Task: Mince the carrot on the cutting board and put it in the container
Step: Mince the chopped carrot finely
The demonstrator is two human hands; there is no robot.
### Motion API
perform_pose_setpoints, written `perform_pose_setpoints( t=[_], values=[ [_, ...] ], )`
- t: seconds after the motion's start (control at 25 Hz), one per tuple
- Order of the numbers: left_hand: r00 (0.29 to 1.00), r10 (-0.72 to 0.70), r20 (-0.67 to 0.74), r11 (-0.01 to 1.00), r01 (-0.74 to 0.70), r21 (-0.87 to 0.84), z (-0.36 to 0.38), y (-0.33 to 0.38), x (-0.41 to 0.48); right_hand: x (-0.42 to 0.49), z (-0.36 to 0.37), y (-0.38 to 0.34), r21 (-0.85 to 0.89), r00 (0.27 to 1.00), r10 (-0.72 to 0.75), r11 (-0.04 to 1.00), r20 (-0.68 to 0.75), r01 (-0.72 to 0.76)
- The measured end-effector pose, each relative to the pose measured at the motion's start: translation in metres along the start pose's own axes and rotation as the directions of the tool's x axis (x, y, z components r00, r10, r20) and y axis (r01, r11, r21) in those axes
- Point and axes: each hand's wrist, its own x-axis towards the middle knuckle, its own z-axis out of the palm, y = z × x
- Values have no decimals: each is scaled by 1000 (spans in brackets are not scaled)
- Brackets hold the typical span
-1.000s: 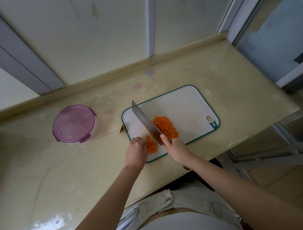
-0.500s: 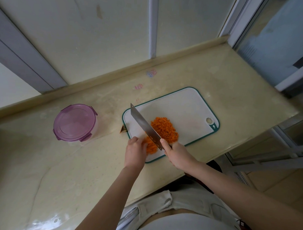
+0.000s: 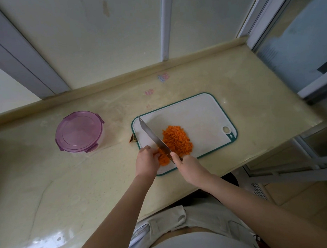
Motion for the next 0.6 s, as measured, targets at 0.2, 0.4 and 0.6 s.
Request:
perform_pose_setpoints(
  t=[0.2,0.4,0.6],
  values=[
    [1000,-1,21,1000,0,30,-3,0,4,5,10,3,9,1000,-9,1000,-6,9],
    [1000,-14,-1,999,14,51,1,-1,3,12,17,4,6,999,-44,999,-26,44],
    [1000,-14,-9,998,15,67,3,0,1,22,7,4,59,999,-46,997,-6,47]
  ],
)
